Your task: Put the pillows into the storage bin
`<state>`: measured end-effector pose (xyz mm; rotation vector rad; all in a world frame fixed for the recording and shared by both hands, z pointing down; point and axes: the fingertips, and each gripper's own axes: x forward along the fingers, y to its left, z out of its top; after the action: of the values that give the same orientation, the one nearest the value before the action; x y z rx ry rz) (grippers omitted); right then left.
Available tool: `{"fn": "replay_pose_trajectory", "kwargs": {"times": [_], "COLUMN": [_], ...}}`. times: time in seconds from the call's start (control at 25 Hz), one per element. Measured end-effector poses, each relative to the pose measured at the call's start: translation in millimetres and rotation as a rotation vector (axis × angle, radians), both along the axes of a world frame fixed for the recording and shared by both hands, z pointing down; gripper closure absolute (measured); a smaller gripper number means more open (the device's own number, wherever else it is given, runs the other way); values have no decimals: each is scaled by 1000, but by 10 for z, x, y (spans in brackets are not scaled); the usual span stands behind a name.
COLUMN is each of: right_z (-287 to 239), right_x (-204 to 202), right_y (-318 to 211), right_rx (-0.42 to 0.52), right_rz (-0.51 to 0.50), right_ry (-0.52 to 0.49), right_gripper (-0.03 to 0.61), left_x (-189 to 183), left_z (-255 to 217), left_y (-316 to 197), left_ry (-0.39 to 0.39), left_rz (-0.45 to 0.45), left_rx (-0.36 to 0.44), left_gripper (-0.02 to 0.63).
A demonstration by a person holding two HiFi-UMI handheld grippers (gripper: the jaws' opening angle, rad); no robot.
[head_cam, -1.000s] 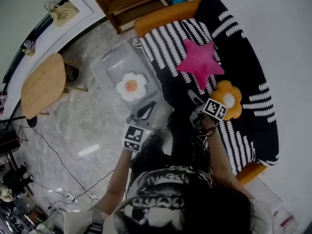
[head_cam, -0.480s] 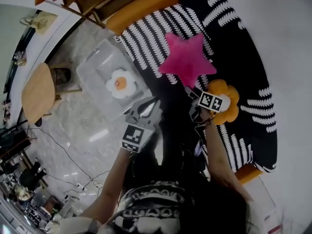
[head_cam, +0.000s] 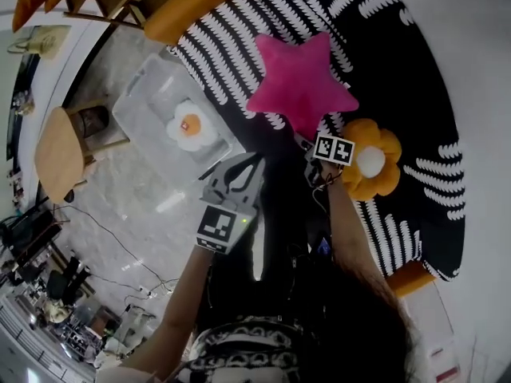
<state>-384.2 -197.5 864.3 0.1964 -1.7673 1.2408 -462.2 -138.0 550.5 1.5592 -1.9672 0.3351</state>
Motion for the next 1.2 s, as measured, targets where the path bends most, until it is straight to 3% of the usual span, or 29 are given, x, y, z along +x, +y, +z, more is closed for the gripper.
{"fn": "replay_pose_trajectory", "kwargs": {"times": [0.08,0.24,0.44,0.68,0.92,1.08,1.2], "right_z": [27,-236,-705,-1586,-2254,-2587,-2774], "right_x": [13,-20,-252,-683,-1064,-1493,-1917], "right_y": [32,48,242,298,958,1526,2114], "right_rx": [-4,-4,-54,-83,-80,-108,-134], "right_rz": [-13,26,60,175,189,204,146], "right_ry": [12,-5,-75,-216,-294,-341,-382], "right_gripper": [311,383,428,463,483,492,494], "left_x": [-18,-50,-143,-315,-762,-1251,-1616], "left_z": [24,-104,-330,-599,-780,-808,-795], "left_y": [44,226,551,913,1873,2752,3465], "left_ry": [9,18,19,8,-25,-60,-79], "left_rz": [-8,-19,-28,-33,-50,-151,-230], "left_rx": [-16,-20,13,77,84,70,49], "left_gripper": [601,601,601,601,601,601,601]}}
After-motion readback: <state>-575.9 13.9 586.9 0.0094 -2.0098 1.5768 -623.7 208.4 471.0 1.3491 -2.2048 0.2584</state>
